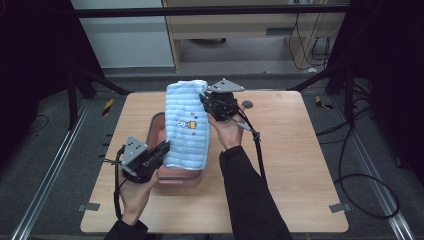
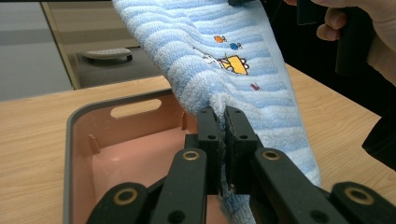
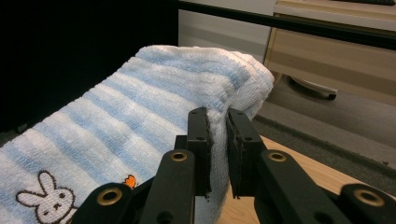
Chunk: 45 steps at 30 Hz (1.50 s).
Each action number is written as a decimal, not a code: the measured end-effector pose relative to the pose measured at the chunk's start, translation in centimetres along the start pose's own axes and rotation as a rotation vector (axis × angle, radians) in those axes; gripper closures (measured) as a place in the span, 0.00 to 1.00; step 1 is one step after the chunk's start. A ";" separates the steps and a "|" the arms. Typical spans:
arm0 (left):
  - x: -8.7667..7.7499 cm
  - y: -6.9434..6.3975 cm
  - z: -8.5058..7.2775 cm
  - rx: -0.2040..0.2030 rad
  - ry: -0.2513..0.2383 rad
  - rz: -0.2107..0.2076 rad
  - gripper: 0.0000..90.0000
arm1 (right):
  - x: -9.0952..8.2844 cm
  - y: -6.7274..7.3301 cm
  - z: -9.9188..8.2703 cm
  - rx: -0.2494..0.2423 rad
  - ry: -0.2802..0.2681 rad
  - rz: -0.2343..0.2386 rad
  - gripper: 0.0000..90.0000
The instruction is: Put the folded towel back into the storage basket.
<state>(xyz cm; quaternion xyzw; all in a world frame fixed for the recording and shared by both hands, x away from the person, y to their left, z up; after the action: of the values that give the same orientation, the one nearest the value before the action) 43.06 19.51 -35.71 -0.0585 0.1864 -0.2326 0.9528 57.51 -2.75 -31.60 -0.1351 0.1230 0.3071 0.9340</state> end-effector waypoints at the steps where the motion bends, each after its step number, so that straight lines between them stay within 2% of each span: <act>1: 0.0 0.2 0.0 -0.001 0.001 0.003 0.96 | 0.0 0.0 0.0 0.000 0.000 0.000 0.90; 7: 0.2 1.1 -0.3 -0.005 0.009 0.025 0.96 | 1.2 0.5 -0.2 0.010 -0.001 0.025 0.90; 19: 0.6 2.4 -0.8 -0.017 0.021 0.053 0.95 | 3.0 1.0 -0.5 0.013 0.003 0.037 0.90; 28: 1.1 3.5 -1.4 -0.018 0.047 0.076 0.96 | 4.6 1.7 -1.3 0.000 0.032 0.048 0.90; 45: 2.3 4.1 -3.2 0.003 0.113 0.114 0.95 | 6.5 2.5 -3.4 0.008 0.072 0.066 0.90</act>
<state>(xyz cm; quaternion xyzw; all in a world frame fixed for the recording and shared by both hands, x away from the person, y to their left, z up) 45.43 21.98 -40.26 -0.0333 0.2427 -0.1811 0.9525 60.51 1.60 -37.20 -0.1381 0.1624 0.3322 0.9188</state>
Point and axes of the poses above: each handheld gripper's, and its own axes: x roughly forward along the jaws, z roughly out of its top, y roughly to its left, the point moved 1 cm from there along x, roughly forward along the jaws, and after that the axes turned 9 degrees about -x, right-handed, at the moved point
